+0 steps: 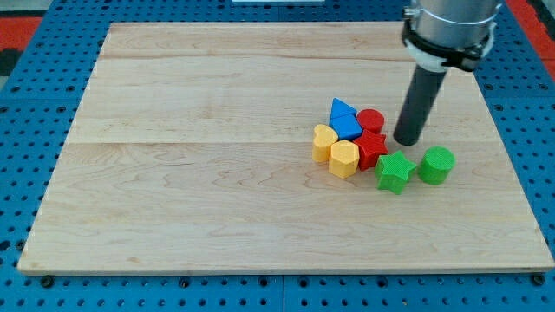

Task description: Move the green circle closer to the red star

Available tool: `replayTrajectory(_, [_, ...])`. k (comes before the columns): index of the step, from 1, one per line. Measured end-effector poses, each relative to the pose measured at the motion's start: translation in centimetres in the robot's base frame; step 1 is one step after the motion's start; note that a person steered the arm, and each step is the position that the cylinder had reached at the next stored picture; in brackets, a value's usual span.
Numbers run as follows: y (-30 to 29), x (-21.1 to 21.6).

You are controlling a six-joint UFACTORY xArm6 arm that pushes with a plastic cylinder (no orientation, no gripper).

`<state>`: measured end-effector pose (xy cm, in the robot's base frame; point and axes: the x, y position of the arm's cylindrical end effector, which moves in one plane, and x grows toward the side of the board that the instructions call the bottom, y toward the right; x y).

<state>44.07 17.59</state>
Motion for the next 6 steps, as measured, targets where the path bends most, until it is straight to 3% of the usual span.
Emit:
replayTrajectory(1, [0.9, -1.2])
replayTrajectory(2, [8.8, 0.2])
replayTrajectory(3, [13.1, 6.4])
replayTrajectory(4, [10.2, 9.0])
replayTrajectory(6, [0.0, 4.0])
